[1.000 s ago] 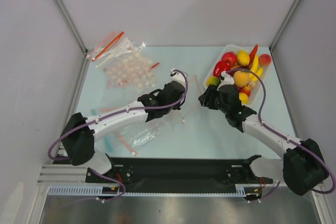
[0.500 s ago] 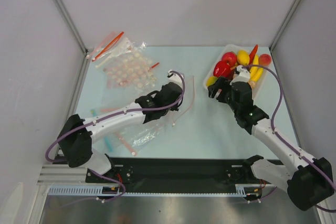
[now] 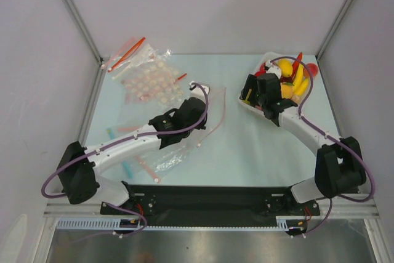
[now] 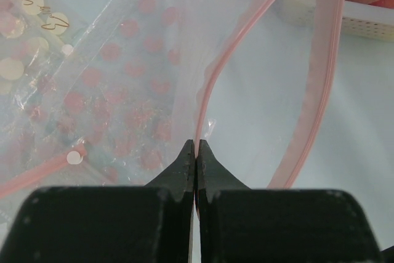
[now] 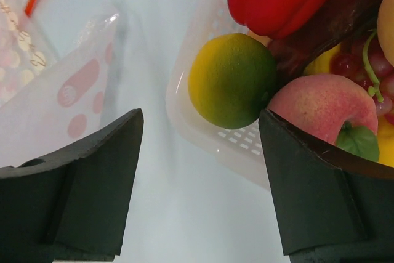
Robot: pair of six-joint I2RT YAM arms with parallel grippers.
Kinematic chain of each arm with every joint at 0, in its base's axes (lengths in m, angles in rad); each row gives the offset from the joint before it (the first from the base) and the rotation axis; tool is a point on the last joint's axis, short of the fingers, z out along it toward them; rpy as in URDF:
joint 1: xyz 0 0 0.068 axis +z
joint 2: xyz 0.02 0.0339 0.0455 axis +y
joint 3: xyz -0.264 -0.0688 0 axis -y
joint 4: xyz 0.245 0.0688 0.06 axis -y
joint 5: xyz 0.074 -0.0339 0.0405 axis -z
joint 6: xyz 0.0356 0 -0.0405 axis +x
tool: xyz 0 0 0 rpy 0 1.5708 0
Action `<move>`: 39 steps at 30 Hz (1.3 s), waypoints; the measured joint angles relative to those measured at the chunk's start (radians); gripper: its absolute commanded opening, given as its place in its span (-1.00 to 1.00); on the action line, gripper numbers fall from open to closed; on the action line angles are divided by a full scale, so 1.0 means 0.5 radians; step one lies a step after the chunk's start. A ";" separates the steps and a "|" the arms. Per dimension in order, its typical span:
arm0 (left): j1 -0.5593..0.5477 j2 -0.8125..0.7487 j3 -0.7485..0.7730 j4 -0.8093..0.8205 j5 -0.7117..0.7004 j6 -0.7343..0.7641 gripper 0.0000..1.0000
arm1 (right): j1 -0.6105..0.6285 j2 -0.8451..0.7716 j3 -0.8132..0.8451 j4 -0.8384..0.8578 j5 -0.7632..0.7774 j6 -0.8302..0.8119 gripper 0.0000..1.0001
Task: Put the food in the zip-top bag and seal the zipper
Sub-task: Pick up the fake fruit from the bin.
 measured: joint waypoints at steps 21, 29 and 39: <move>0.000 -0.020 -0.018 0.029 0.000 0.002 -0.99 | 0.001 0.410 0.206 -0.117 0.179 0.050 -0.17; 0.000 -0.020 -0.018 0.029 -0.002 0.002 -0.99 | -0.005 0.128 0.029 -0.064 0.153 0.061 -0.27; 0.000 -0.020 -0.018 0.029 -0.014 0.003 -0.99 | -0.005 -0.257 -0.138 0.061 0.024 0.058 -0.38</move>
